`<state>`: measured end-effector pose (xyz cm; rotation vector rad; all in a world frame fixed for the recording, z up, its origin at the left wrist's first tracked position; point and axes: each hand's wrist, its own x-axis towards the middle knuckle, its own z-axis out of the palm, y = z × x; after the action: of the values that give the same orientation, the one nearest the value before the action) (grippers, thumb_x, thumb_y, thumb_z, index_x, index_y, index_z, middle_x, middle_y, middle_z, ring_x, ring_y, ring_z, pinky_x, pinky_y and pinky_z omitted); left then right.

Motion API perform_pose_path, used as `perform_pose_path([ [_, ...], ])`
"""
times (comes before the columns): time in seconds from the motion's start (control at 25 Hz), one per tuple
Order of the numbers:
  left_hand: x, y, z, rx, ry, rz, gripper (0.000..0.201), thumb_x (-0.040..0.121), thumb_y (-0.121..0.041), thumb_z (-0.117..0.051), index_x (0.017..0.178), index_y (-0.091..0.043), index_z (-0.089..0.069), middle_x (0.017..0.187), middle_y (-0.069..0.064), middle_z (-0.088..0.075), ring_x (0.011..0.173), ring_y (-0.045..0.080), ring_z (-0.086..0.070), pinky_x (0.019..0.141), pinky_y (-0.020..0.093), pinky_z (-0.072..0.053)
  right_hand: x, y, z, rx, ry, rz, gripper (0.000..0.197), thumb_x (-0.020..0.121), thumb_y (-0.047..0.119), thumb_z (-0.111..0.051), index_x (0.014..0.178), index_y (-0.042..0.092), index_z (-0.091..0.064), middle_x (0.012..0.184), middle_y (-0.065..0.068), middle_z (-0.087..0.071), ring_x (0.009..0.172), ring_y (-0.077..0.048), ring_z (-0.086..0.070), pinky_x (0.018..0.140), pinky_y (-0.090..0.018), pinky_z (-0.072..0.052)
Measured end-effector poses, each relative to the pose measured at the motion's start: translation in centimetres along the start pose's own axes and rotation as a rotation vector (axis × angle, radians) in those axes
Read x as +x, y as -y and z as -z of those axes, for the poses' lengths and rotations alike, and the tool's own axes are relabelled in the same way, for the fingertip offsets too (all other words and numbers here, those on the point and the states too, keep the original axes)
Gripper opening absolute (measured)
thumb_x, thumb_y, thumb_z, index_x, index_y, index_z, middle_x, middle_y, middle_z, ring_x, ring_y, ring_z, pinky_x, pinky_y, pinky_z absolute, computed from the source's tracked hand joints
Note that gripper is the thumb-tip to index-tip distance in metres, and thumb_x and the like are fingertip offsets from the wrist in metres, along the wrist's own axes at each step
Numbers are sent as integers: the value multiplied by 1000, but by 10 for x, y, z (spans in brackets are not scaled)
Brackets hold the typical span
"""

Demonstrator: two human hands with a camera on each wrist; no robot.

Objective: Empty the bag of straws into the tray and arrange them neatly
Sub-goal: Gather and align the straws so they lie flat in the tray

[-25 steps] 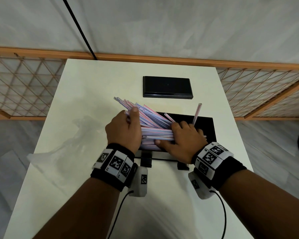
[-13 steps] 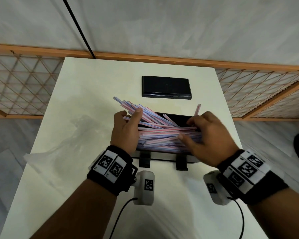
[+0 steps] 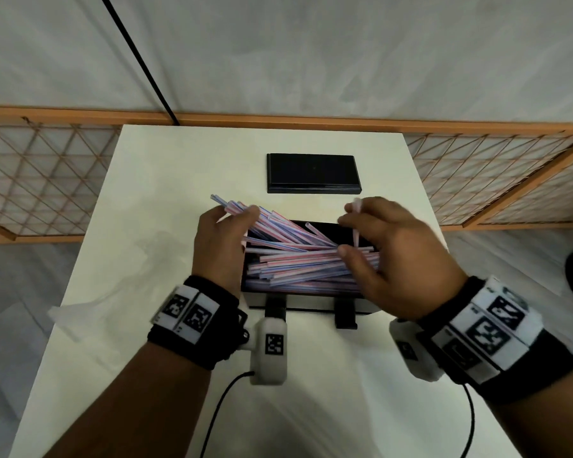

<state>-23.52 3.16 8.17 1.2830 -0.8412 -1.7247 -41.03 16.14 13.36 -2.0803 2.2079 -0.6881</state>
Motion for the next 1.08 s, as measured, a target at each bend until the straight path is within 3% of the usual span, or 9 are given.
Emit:
perform_pose_path([
  [0.12, 9, -16, -2, -160, 69, 96, 5, 93, -19, -67, 92, -18, -63, 104, 9, -66, 96, 24, -62, 81, 33, -51, 8, 11, -31, 68, 228, 42, 27, 82, 21, -55, 103, 10, -68, 114, -12, -65, 100, -37, -62, 88, -42, -51],
  [0.2, 13, -23, -6, -161, 104, 50, 7, 87, -16, -71, 94, -13, -69, 112, 20, -66, 99, 29, -62, 91, 38, -51, 7, 7, -44, 206, 246, -7, 21, 80, 15, -56, 98, 12, -66, 113, -9, -67, 102, -32, -63, 89, -35, -50],
  [0.32, 9, -27, -8, -21, 139, -89, 9, 63, -16, -81, 71, -17, -78, 102, 27, -69, 90, 32, -67, 87, 40, -54, 1, -7, -43, 265, 151, -236, 17, 80, 24, -63, 95, 21, -57, 97, 2, -64, 91, -25, -62, 79, -28, -45],
  [0.4, 9, -23, -8, 47, 147, -142, 5, 63, -14, -77, 61, -19, -77, 93, 24, -70, 88, 32, -67, 88, 44, -54, 0, -15, -45, 109, 306, -385, 40, 79, 45, -69, 108, 20, -57, 103, 1, -63, 96, -23, -61, 83, -30, -47],
  [0.52, 12, -20, -6, 122, 185, -170, 8, 65, -17, -78, 72, -17, -77, 89, 17, -73, 89, 32, -69, 89, 44, -53, 2, -14, -58, -18, 480, -404, 73, 75, 72, -57, 126, 21, -49, 117, -2, -58, 109, -24, -56, 95, -37, -47],
  [0.68, 11, -29, -8, 279, 321, -189, 24, 55, -37, -78, 72, -21, -78, 99, 21, -77, 97, 33, -72, 94, 45, -54, 4, -9, -65, 53, 434, -392, 74, 80, 61, -63, 140, 22, -42, 125, -2, -52, 116, -23, -51, 99, -31, -42],
  [0.84, 4, -30, -8, 320, 303, -200, 5, 63, -21, -75, 59, -20, -73, 75, 14, -76, 77, 27, -72, 85, 43, -57, 7, -5, -66, 165, 362, -322, 76, 80, 55, -67, 143, 22, -42, 129, 0, -51, 118, -21, -51, 104, -33, -42],
  [0.96, 0, -26, -4, 345, 299, -237, 7, 62, -26, -76, 59, -21, -72, 76, 17, -76, 75, 31, -72, 81, 42, -57, 10, 0, -75, 147, 378, -275, 89, 73, 72, -58, 146, 26, -35, 131, 2, -49, 117, -22, -49, 103, -42, -43],
  [1.08, -2, -25, 3, 396, 319, -268, 9, 63, -32, -75, 64, -23, -75, 83, 20, -77, 86, 41, -73, 87, 50, -58, 9, 5, -79, 82, 409, -259, 100, 63, 89, -42, 147, 36, -29, 126, 6, -46, 113, -21, -46, 101, -46, -41],
])
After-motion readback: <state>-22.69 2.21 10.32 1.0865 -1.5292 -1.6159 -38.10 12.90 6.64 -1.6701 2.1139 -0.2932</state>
